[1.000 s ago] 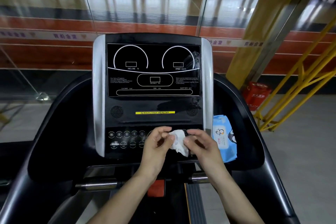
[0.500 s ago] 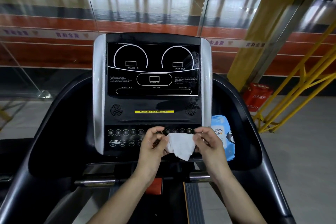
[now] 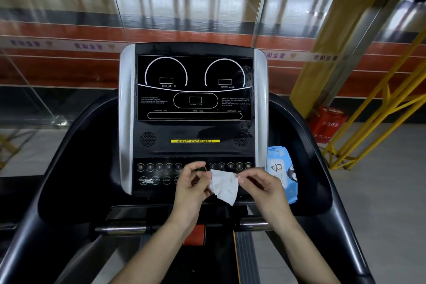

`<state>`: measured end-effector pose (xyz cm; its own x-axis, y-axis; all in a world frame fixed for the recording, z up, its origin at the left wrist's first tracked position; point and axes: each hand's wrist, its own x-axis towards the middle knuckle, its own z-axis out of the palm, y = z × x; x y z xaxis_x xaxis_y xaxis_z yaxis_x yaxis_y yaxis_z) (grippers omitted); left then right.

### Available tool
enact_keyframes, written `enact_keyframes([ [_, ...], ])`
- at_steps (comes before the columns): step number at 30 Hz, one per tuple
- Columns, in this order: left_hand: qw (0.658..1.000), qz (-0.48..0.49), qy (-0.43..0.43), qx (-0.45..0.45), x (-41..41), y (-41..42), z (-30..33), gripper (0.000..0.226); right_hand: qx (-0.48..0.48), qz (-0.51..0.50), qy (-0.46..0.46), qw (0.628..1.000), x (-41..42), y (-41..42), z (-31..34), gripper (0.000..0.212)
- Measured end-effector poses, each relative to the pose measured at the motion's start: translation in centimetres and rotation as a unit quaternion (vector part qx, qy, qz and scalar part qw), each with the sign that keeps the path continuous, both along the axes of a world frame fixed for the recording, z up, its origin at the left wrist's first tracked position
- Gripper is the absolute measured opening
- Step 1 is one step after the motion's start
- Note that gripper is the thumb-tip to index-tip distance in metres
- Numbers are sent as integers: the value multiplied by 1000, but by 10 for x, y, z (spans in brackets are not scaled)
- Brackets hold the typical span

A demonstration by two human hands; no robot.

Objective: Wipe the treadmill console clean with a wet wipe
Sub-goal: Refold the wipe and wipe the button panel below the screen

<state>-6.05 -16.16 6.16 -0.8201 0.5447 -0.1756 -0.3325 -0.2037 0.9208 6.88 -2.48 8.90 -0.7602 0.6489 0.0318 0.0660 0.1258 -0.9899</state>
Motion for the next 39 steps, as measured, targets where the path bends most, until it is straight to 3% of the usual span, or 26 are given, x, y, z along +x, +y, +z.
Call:
enact_keyframes([
  [2, 999, -1, 25, -23, 0, 1, -1, 22, 0, -7, -6, 1000, 0, 1, 2, 22],
  [7, 973, -44, 193, -115, -1, -4, -1, 15, 30, 2, -26, 999, -3, 3, 6, 20],
  [11, 969, -155, 182, -70, 3, -3, 10, 16, 65, 7, -55, 996, -11, 2, 4, 18],
  [14, 960, -153, 215, -94, 3, 1, 7, 9, 76, 4, -56, 996, -15, 3, 1, 19],
  [25, 972, -84, 195, -103, -15, 5, 5, 10, 40, 1, -63, 997, -21, 3, -9, 18],
  [29, 987, -41, 119, -98, -22, 6, 4, 7, 51, 85, -53, 994, -21, 6, -1, 15],
  [33, 995, -30, 58, -78, -27, 5, 7, 13, 14, 129, -80, 988, -22, 0, 2, 37],
  [35, 995, -39, 47, -76, -29, 4, 9, 18, 27, 116, -86, 989, -25, -3, 1, 38],
  [39, 984, -100, 107, -99, -36, -2, 8, 14, 76, 72, -76, 992, -29, 0, 4, 27],
])
